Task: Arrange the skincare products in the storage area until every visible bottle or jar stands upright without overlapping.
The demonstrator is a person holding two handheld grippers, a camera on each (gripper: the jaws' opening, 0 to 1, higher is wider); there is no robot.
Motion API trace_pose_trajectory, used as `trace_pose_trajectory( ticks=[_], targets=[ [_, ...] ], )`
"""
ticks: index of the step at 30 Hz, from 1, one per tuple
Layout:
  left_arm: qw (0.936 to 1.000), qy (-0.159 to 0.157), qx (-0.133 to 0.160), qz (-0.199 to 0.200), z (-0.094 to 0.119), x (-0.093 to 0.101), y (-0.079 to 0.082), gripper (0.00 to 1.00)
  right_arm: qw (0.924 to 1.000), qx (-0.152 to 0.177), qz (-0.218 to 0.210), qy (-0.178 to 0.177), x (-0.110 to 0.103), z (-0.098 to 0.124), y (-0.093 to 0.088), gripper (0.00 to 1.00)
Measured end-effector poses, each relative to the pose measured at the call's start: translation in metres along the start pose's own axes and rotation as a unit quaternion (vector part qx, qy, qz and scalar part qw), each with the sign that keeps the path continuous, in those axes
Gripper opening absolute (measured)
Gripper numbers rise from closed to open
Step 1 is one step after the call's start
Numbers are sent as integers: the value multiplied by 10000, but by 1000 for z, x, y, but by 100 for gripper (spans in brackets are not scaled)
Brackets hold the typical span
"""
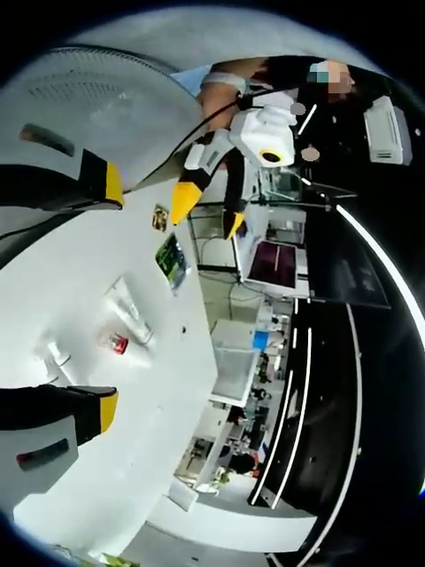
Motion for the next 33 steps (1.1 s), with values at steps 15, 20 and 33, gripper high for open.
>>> trace_pose_trajectory(
  ticks=[15, 20, 33],
  targets=[
    [9998, 69, -159, 55, -1, -2, -4, 60, 9997, -125, 150, 151, -6, -1, -3, 76],
    [9997, 98, -232, 38, 0, -3, -6, 56, 9995, -171, 190, 173, -7, -2, -4, 74],
    [9996, 131, -261, -54, 0, -4, -7, 56, 9990, -238, 310, 211, -9, -2, -6, 72]
  ],
)
Point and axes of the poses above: the point that each gripper's makers call its tool centre point, and the gripper's own axes: z roughly backward along the fingers, x roughly to its right, y roughly out of its top, the point moved 5 cm from there along z, roughly backward along the fingers, and after that the axes turned 6 degrees about z, right-handed, at the moved point
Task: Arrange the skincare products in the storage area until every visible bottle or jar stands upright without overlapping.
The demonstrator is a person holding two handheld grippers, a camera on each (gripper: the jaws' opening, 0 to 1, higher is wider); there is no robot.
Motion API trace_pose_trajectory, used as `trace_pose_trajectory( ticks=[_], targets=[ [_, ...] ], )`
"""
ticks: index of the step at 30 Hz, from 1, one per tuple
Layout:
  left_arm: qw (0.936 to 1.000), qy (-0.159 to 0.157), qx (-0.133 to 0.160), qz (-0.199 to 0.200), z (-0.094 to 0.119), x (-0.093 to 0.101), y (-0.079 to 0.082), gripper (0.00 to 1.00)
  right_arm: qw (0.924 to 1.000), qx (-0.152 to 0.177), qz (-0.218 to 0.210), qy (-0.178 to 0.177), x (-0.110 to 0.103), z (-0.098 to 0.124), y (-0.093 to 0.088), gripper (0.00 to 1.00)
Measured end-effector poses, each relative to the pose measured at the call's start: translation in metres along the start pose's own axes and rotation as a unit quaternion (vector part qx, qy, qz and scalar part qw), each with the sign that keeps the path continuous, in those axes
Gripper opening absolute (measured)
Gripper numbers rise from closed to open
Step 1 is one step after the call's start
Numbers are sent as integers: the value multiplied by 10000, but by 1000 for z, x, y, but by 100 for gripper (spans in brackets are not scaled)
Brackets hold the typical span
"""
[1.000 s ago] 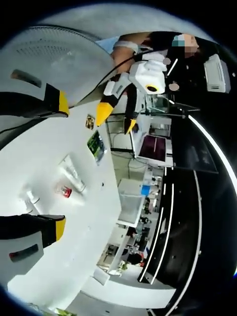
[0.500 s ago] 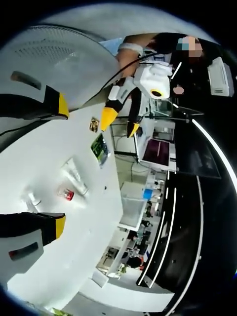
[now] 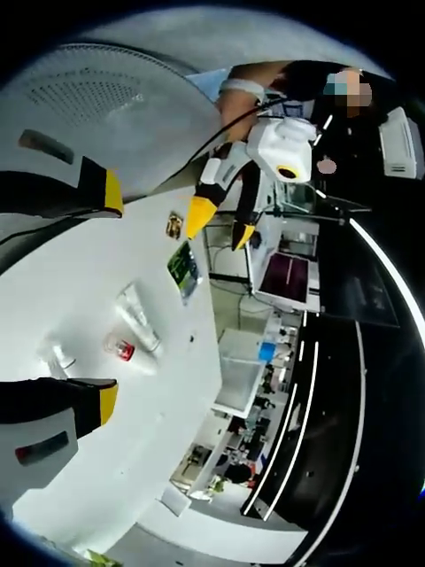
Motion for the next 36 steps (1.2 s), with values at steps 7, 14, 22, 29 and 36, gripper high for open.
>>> trace_pose_trajectory(
  ticks=[7, 14, 22, 29, 36],
  targets=[
    [10000, -31, 61, 25, 1, 2, 2, 58, 10000, 0, 79, 56, -2, -1, 1, 72],
    [9996, 150, 128, 213, 1, -5, 5, 69, 9993, 163, 327, 100, 8, -7, 20, 74],
    [9990, 218, 68, 391, -1, -7, 3, 76, 9961, 235, 801, 301, 51, -48, 47, 76],
    [9977, 351, -22, 584, -3, -12, 0, 86, 9808, -273, 1690, 931, 74, -96, 48, 80],
    [9977, 369, -125, 563, -4, -12, -3, 86, 9605, -812, 2267, 1396, 88, -137, 46, 82]
  ],
)
Point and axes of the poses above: the point that each gripper's makers call its tool centre point, and the gripper's own axes: z roughly backward along the fingers, x roughly to its right, y roughly out of its top, the point moved 5 cm from there along z, roughly backward along the fingers, and after that the axes turned 6 degrees about z, right-handed, at the moved point
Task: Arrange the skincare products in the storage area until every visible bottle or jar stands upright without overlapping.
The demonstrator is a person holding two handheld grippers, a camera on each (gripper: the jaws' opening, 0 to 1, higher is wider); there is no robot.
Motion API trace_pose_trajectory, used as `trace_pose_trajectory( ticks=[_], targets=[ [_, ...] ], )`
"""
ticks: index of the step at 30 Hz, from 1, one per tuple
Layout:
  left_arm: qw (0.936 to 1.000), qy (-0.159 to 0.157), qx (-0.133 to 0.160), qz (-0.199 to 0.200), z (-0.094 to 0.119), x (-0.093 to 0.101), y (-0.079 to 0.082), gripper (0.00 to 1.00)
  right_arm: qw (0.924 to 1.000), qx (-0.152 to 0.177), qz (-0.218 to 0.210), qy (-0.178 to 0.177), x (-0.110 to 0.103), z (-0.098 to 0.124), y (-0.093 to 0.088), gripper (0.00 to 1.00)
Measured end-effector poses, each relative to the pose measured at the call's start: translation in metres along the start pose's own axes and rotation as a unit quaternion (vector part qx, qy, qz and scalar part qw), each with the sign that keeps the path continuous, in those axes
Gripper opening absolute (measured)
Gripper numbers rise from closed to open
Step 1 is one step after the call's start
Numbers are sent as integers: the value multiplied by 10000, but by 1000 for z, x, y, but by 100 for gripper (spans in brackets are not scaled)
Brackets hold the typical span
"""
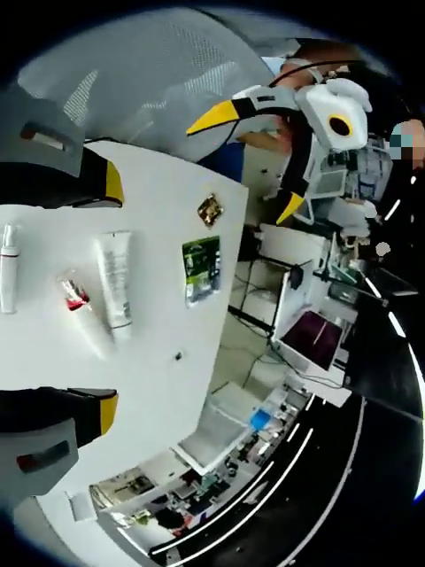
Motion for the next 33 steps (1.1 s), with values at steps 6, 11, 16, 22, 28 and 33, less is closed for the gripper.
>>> trace_pose_trajectory(
  ticks=[6, 11, 16, 22, 28, 33],
  targets=[
    [10000, 52, 36, -48, 1, -1, 1, 86, 9968, -310, 630, 391, 14, -25, 0, 80],
    [10000, 61, 6, -78, 0, -1, 0, 89, 9862, -738, 1287, 735, 21, -46, -7, 84],
    [9999, 98, 22, 6, -1, -2, 1, 94, 9715, -1028, 1871, 1029, 23, -67, -12, 85],
    [9997, 37, 128, 203, -2, -1, 3, 99, 9484, -1281, 2537, 1407, 20, -94, -16, 85],
    [9996, 63, 132, 230, -2, -3, 3, 99, 9207, -1503, 3149, 1747, 16, -118, -24, 85],
    [9996, 48, 63, 254, -4, -2, 0, 99, 9075, -1609, 3391, 1888, 15, -136, -27, 83]
  ],
)
Point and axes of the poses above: the point that each gripper's makers call its tool centre point, and the gripper's own axes: z roughly backward along the fingers, x roughly to its right, y roughly out of its top, the point moved 5 cm from there along z, roughly backward along the fingers, and after that the axes turned 6 degrees about z, right-handed, at the moved point
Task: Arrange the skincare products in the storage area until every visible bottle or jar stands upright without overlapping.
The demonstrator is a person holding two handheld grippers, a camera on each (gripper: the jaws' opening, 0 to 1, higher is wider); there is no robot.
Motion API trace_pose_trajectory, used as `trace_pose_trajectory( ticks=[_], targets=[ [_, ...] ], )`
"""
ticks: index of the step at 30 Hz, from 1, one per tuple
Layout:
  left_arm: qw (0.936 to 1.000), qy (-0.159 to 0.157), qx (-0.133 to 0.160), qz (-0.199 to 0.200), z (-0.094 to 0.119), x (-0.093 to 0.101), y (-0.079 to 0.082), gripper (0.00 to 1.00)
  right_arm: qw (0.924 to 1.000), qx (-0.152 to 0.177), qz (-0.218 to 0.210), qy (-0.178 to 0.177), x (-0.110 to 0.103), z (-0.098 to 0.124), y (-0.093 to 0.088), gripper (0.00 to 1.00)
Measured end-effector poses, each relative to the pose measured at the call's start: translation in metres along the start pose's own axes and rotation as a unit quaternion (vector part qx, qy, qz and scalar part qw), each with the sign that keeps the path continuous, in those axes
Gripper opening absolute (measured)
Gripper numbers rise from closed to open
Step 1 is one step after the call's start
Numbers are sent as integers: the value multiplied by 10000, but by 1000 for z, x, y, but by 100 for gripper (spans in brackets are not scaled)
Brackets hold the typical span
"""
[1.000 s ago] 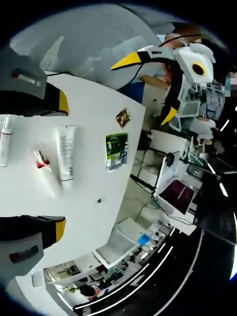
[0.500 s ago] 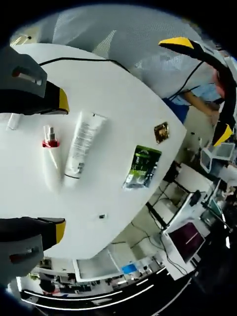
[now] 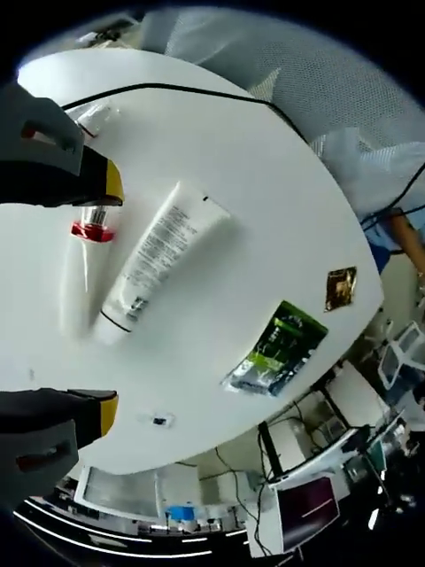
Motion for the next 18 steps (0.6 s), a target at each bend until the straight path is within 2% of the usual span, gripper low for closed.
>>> trace_pose_trajectory(
  ticks=[2, 6, 8, 18],
  targets=[
    [10000, 11, -21, -1, 0, 0, -1, 99, 10000, -24, 83, 41, 2, -4, 0, 83],
    [10000, 24, -67, -6, 0, -1, -2, 97, 9971, -304, 650, 254, 1, -18, -5, 81],
    [10000, 31, -87, -7, 0, -1, -3, 97, 9959, -353, 763, 322, 0, -24, -6, 81],
    [9998, 45, -168, -4, 0, -2, -5, 94, 9878, -416, 1378, 592, 1, -42, 0, 79]
  ],
)
Point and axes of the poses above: the point that each gripper's makers call its tool centre point, and the gripper's own axes: z roughly backward along the fingers, x roughly to its right, y roughly out of its top, the point moved 5 cm from there along z, roughly backward along the fingers, and after that the axes turned 6 degrees about z, right-handed, at the moved point
